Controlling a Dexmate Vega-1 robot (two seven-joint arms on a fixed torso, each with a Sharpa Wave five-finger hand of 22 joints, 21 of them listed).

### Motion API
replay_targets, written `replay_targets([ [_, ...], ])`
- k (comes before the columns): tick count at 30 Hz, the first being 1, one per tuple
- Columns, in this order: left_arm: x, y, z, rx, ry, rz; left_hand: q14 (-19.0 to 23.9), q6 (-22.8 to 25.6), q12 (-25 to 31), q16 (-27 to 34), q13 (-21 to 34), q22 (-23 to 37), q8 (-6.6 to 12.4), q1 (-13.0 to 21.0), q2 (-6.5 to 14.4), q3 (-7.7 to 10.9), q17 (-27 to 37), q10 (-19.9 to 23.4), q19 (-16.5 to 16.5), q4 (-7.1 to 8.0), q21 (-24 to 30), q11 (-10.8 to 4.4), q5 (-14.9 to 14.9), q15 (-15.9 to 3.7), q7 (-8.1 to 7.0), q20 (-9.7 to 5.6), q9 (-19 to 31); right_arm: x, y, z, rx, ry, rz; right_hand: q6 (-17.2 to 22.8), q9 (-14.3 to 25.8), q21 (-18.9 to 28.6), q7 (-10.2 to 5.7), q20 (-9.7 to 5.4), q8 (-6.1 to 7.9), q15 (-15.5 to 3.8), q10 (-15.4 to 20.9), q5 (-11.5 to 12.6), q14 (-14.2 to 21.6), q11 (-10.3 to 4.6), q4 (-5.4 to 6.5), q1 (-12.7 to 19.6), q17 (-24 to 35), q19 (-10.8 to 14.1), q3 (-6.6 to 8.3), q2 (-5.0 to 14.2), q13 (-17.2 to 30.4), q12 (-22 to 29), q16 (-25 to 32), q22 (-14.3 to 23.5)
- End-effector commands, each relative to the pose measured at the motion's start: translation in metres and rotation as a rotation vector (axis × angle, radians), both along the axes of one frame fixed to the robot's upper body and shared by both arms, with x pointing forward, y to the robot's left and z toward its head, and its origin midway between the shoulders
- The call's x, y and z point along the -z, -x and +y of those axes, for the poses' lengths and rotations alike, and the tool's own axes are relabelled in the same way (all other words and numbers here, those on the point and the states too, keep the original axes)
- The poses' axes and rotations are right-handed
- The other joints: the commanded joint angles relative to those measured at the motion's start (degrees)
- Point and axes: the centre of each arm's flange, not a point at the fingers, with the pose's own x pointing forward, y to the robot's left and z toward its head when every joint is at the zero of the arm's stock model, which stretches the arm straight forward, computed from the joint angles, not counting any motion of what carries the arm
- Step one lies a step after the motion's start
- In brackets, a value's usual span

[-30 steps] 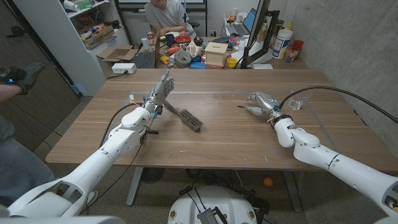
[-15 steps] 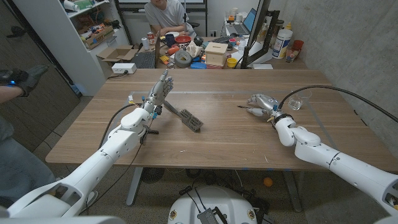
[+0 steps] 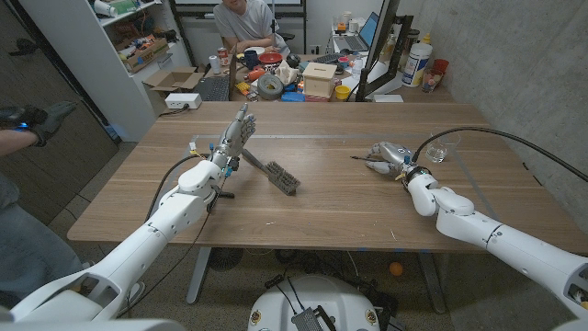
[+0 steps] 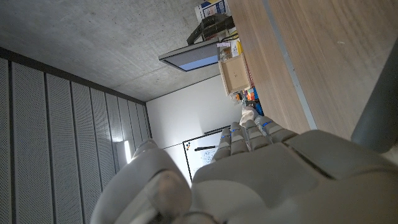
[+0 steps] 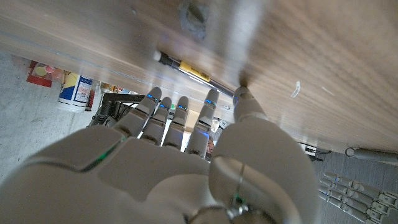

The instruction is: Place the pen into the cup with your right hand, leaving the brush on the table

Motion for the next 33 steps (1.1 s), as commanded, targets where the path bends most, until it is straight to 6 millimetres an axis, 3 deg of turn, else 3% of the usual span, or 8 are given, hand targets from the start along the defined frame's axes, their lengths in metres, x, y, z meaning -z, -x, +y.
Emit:
replay_targets([
  [1,0.005,0.003,0.000,-0.005,0.007,0.007,0.3,0.1,-0.2,0.0,0.3,0.1,0.02,0.3,0.4,-0.33,0.1,0.5,-0.3,-0.05,0.0,0.04,-0.2,0.46,0.12,0.27,0.1,0.007,-0.008,-0.004,0.015,-0.009,0.030,2.1,0.3,0.4,-0.49,-0.88,0.81,-1.47,1.0,0.4,1.2,-0.17,0.57,0.7,0.2,0.7,0.28,0.23,0.3,0.4,0.6,0.3],
  [12,0.008,0.004,0.000,-0.003,0.012,0.012,0.3,0.1,-0.2,0.0,0.3,0.1,-0.01,0.4,0.5,-0.45,0.1,0.5,-0.3,-0.04,0.0,0.07,-0.3,0.45,0.16,0.30,0.1,0.009,-0.009,-0.003,0.030,-0.013,-0.001,10.6,2.1,0.7,-2.32,-1.04,4.92,-2.46,3.8,0.9,3.9,-2.13,-0.33,4.7,0.1,2.0,1.62,0.88,0.2,0.6,0.6,0.3],
  [19,0.007,0.004,-0.002,0.002,0.013,0.008,0.2,0.1,-0.2,0.0,0.3,0.1,-0.01,0.4,0.6,-0.53,0.1,0.4,-0.4,-0.03,0.0,0.00,-0.3,0.48,0.19,0.35,0.1,0.007,-0.007,0.001,0.035,-0.011,-0.040,15.3,3.6,0.7,-2.40,-1.39,7.95,-3.05,5.8,1.1,5.8,-2.78,-0.62,7.7,0.0,2.7,2.38,1.01,0.2,0.8,0.7,0.4],
  [33,0.006,0.004,-0.004,0.008,0.018,0.001,0.2,0.2,-0.2,0.0,0.3,0.1,-0.03,0.5,0.6,-0.68,0.1,0.5,-0.4,-0.02,0.0,0.16,-0.4,0.44,0.15,0.38,0.1,0.001,-0.006,0.011,0.034,0.004,-0.089,20.3,5.7,0.9,-1.81,-1.65,11.74,-3.82,8.7,1.0,7.6,-3.64,-0.24,10.3,0.4,3.3,2.86,1.14,0.3,1.2,0.8,0.5],
])
